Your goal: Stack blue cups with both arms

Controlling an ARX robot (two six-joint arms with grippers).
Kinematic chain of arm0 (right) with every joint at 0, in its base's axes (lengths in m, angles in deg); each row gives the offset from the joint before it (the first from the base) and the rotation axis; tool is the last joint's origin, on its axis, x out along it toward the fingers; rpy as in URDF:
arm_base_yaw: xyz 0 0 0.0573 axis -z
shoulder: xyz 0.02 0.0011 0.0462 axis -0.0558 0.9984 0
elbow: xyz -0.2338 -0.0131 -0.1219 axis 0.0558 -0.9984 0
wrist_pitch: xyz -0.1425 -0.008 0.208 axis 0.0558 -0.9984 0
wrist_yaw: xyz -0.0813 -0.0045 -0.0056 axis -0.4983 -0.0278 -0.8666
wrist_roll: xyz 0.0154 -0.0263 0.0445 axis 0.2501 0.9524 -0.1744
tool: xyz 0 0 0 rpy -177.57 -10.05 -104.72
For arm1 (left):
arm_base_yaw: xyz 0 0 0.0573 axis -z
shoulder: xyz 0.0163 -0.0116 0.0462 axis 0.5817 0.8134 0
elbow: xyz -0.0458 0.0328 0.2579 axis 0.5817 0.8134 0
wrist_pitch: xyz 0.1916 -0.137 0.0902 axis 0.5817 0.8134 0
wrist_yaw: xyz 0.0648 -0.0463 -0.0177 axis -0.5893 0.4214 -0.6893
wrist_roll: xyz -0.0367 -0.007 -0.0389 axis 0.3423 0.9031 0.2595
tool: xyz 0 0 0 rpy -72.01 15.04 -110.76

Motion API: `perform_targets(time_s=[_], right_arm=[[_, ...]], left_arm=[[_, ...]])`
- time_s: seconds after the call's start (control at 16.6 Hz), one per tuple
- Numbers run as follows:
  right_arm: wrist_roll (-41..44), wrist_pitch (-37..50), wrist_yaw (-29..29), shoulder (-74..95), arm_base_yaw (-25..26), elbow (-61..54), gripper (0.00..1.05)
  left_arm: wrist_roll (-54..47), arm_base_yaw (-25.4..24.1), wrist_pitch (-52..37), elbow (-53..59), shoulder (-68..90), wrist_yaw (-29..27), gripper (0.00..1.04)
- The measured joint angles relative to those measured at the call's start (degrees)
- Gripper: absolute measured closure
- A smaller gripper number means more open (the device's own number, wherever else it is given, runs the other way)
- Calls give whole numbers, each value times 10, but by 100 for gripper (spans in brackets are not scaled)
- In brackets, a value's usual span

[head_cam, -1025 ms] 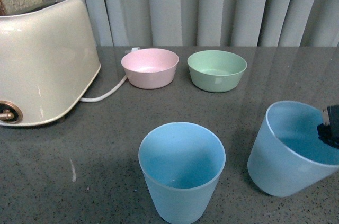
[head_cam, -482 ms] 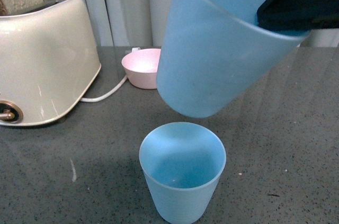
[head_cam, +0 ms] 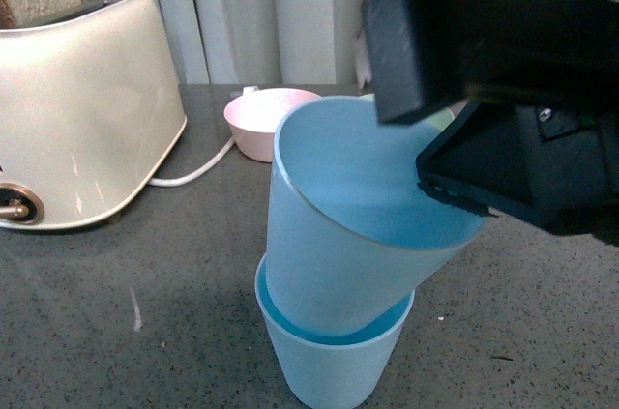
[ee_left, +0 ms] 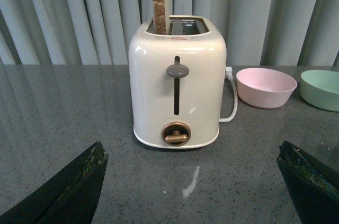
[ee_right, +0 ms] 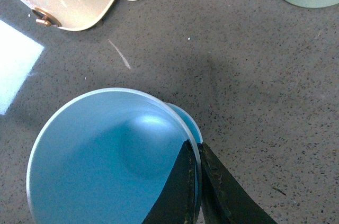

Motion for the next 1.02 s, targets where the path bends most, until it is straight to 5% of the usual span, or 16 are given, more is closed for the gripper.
perform_targets(time_s=[0.3, 0.84, 1.02], right_arm=[[0, 4, 4, 15, 7, 17, 103], [-14, 34, 21, 1, 46, 28, 7], [-58, 89, 21, -50, 127, 16, 7]], left_arm=[[0, 0, 0, 0, 0, 0, 7], [0, 0, 0, 0, 0, 0, 7], [0, 0, 0, 0, 0, 0, 7]])
